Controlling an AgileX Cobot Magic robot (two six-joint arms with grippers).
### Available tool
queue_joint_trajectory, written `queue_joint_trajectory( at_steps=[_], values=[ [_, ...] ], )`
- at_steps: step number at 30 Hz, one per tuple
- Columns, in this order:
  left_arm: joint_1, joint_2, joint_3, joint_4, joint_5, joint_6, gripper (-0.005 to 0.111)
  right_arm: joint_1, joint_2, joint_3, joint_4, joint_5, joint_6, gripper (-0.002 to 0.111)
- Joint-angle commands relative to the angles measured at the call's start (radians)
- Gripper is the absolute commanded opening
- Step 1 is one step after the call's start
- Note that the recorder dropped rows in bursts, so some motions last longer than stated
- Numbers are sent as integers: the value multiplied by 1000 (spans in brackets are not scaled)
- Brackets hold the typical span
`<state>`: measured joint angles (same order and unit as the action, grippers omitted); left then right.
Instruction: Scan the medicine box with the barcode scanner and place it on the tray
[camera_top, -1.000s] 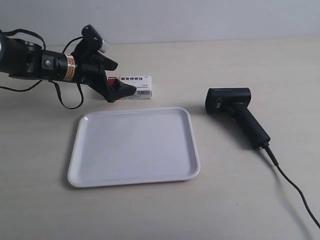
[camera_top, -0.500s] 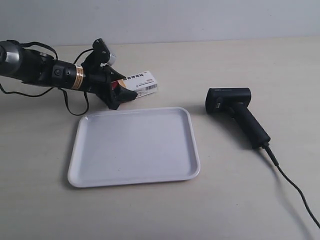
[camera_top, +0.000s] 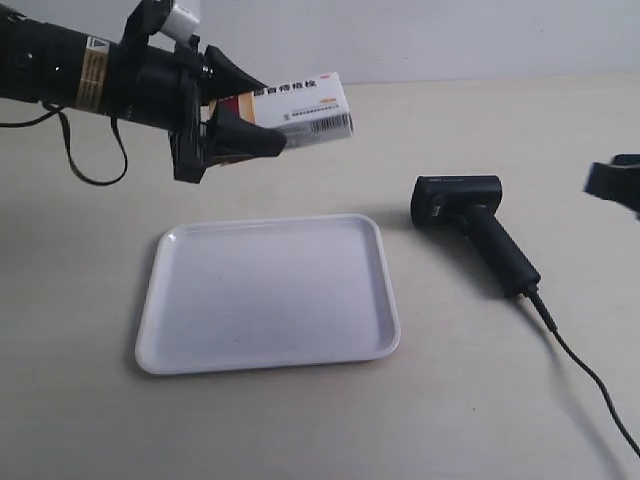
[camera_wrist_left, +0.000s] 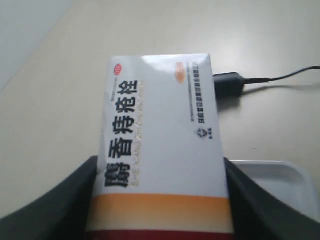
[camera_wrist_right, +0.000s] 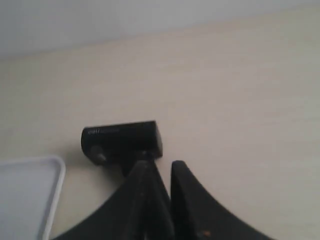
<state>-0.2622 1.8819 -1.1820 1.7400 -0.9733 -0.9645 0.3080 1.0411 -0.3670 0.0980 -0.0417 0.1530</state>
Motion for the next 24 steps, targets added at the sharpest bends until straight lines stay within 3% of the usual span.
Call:
queue_joint_trajectory(
  at_steps=[1, 6, 10, 15, 24],
  values=[
    [-15, -108, 149, 4, -2, 70, 1, 65, 266, -102, -12, -62, -27, 48],
    [-15, -150, 261, 4, -2, 130, 1, 94, 493, -209, -16, -118, -91, 79],
    [-15, -148, 313, 4, 28, 177, 1, 94, 619, -266, -26, -111, -153, 92],
    [-15, -148, 330, 4, 137, 171, 1, 94, 739, -326, -57, -111, -182, 94],
    [-15, -109, 330, 4, 140, 171, 1, 91, 907, -426, -57, -117, -300, 90]
  ],
)
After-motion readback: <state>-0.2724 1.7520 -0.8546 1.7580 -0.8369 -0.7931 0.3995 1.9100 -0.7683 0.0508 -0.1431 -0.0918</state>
